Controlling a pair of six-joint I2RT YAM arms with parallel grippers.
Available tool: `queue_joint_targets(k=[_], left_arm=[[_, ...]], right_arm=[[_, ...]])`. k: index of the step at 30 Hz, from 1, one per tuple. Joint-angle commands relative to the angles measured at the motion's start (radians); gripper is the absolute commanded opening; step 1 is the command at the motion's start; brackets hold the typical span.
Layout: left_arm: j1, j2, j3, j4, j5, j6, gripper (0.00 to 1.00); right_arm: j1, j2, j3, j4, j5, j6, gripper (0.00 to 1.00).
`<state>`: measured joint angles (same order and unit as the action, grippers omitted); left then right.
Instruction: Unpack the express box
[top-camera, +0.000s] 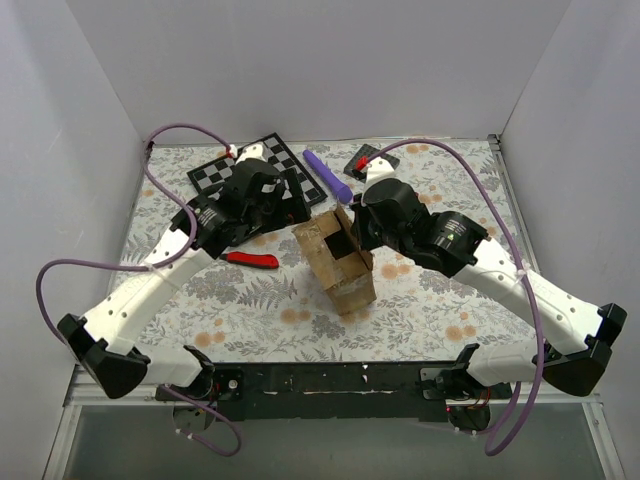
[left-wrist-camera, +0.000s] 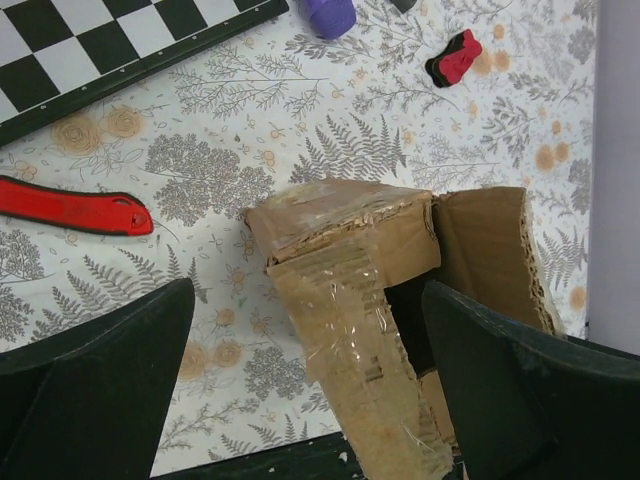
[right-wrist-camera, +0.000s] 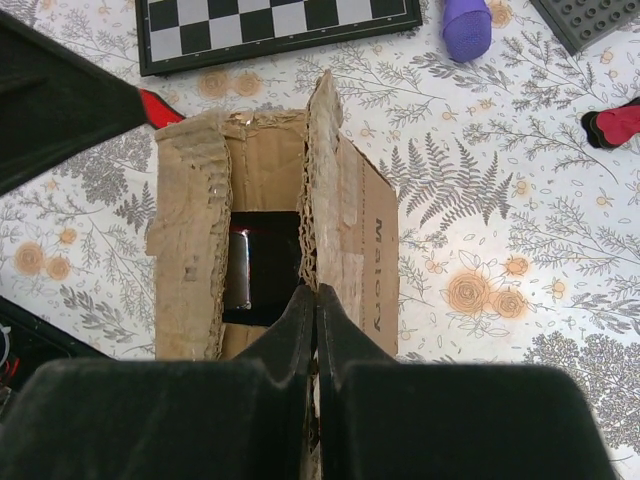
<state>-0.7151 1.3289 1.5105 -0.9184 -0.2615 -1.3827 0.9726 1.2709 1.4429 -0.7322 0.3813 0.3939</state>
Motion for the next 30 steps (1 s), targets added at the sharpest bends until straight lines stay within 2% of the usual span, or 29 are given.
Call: queue_joint_targets(k=[1, 3, 5, 8, 11, 17, 29, 30], left_arm=[[0.008, -0.143, -0.050, 0.081, -0.046, -0.094, 0.98], [0.008, -0.166, -0.107, 0.144, 0.013, -0.154, 0.98], [0.008, -0.142, -0.128, 0.162, 0.129, -0.174, 0.98], [-0.023, -0.027, -0.051, 0.069, 0.189, -0.191, 0.98], [-0.081, 0.039, 0.000, -0.003, 0.115, -0.187, 0.98], [-0.116, 0.171, 0.146, -0.203, 0.021, -0.208, 0.98], [-0.138, 0.311, 0.293, -0.396, -0.099, -0.165, 0.98], [-0.138, 0.316, 0.300, -0.405, -0.108, -0.162, 0.96]], right_arm=[[-0.005, 0.004, -0.002, 0.059, 0.047, 0.023, 0.01], [-0.006, -0.004, -0.015, 0.071, 0.056, 0.034, 0.01], [-0.008, -0.018, -0.044, 0.091, 0.045, 0.046, 0.01], [-0.008, -0.015, -0.053, 0.106, 0.033, 0.057, 0.01], [-0.008, -0.010, -0.050, 0.102, 0.030, 0.059, 0.01], [-0.008, -0.007, -0.050, 0.103, 0.034, 0.056, 0.01], [-0.008, -0.019, -0.067, 0.112, 0.034, 0.040, 0.01], [-0.008, -0.021, -0.070, 0.114, 0.036, 0.040, 0.01]])
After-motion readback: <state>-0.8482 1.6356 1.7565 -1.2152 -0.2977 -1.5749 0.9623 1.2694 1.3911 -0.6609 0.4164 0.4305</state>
